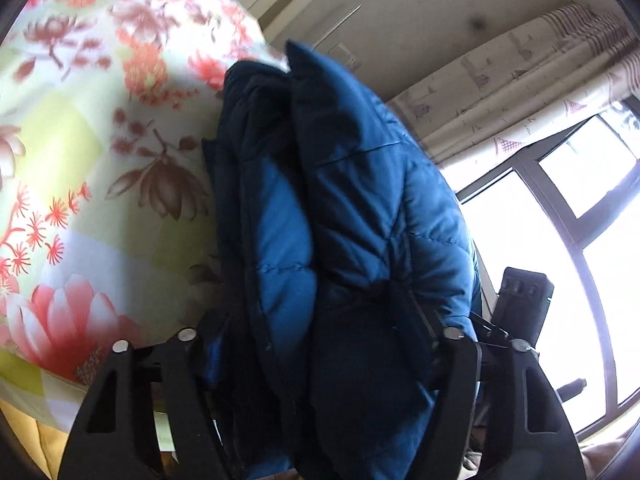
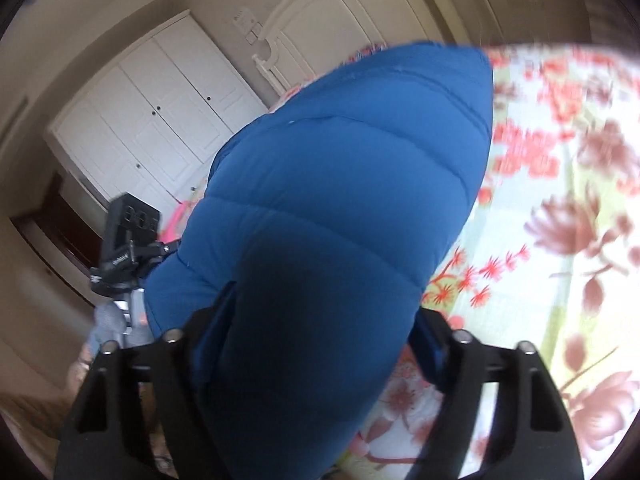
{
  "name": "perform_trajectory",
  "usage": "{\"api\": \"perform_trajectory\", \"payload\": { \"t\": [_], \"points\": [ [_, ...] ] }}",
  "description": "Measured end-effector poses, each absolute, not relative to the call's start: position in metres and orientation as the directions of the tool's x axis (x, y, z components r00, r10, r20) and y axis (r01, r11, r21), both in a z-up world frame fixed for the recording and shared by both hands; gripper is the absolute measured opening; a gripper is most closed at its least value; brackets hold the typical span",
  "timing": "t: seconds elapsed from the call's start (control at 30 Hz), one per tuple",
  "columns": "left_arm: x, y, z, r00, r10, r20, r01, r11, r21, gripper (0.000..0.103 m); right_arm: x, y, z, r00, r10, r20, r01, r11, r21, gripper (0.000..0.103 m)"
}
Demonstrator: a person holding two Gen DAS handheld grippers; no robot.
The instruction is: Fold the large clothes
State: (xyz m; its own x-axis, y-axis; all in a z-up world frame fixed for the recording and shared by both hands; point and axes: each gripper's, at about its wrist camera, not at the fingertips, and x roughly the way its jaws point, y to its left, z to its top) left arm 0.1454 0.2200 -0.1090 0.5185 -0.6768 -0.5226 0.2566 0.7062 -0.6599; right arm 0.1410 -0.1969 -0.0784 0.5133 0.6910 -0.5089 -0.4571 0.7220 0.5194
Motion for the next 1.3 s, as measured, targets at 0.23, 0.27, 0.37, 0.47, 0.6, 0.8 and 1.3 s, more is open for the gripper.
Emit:
{"api": "perform_trajectory", "payload": {
  "t": [0.23, 0.27, 0.37, 0.47, 0.6, 0.8, 1.3],
  "points": [
    [0.163, 0.175, -0.077, 0.599, -0.614, -0.514, 0.292, 0.765, -0.574, 0.043, 0.151, -0.212, -0.045, 0.660, 0.572, -0.488, -0.467, 0.821, 0.330, 0.052],
    [0.175, 0.165, -0.073, 0.598, -0.625, -0.502, 0.301, 0.756, -0.581, 0.042, 0.155, -0.222, -0.040, 0.678, 0.554, -0.484, -0.460, 0.833, 0.309, 0.051],
    [0.213, 0.141, -0.065, 0.591, -0.653, -0.474, 0.320, 0.729, -0.605, 0.042, 0.181, -0.256, -0.026, 0.727, 0.503, -0.467, -0.425, 0.864, 0.268, 0.050],
    [0.267, 0.102, -0.055, 0.583, -0.679, -0.446, 0.341, 0.703, -0.624, 0.042, 0.217, -0.295, -0.010, 0.766, 0.453, -0.457, -0.384, 0.891, 0.241, 0.050],
    [0.316, 0.050, -0.058, 0.544, -0.684, -0.485, 0.339, 0.708, -0.619, 0.040, 0.251, -0.338, -0.017, 0.763, 0.383, -0.520, -0.292, 0.923, 0.250, 0.051],
    [0.318, 0.014, -0.088, 0.525, -0.682, -0.509, 0.342, 0.716, -0.608, 0.047, 0.244, -0.386, -0.065, 0.720, 0.426, -0.547, -0.218, 0.888, 0.404, 0.069],
    [0.306, 0.024, 0.027, 0.760, -0.482, -0.436, 0.380, 0.874, -0.303, 0.097, 0.199, -0.214, -0.002, 0.868, 0.215, -0.448, -0.344, 0.910, -0.229, 0.044]
  ]
}}
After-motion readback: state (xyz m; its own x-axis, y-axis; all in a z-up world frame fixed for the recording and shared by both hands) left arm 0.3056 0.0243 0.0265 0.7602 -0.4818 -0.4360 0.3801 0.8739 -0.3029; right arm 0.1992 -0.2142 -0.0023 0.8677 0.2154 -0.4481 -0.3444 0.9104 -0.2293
